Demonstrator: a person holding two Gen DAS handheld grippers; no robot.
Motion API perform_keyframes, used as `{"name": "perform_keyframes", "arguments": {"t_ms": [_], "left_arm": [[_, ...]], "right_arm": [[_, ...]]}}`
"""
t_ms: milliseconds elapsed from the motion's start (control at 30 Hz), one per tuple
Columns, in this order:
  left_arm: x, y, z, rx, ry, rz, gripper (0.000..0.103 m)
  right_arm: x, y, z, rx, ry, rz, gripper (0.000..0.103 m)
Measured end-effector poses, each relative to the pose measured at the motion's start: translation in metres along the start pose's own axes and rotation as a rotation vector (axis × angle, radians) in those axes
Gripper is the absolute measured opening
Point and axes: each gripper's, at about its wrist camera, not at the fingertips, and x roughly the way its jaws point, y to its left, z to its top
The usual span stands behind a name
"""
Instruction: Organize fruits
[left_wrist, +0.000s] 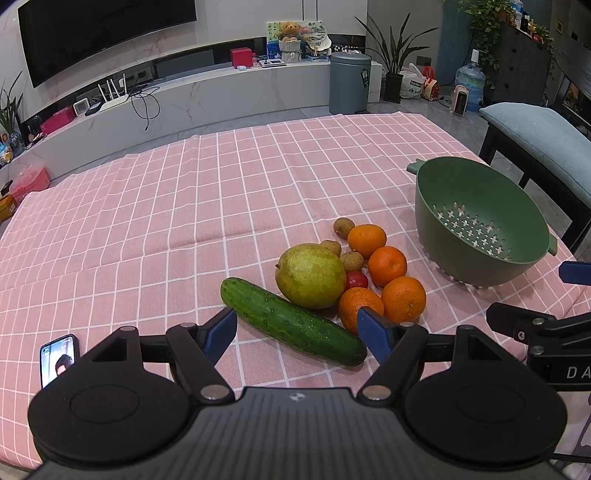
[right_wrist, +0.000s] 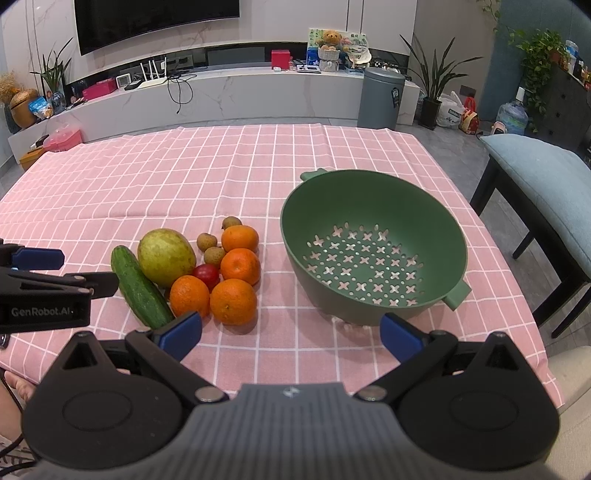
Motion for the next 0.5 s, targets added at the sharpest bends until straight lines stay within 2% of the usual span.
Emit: {"name": "perform_keyframes", "arguments": {"t_ms": [167, 500], "left_arm": [[0.0, 0.002, 0.0, -0.015, 0.003, -0.008, 0.087], [0.003, 0.022, 0.005, -0.083, 0.021, -0.102, 0.084]], "right_arm": [[0.002, 0.0, -0.001, 0.0, 0.004, -0.001, 0.099], [0.015, 0.008, -0.001, 0.005, 0.014, 0.035, 0.098]]}}
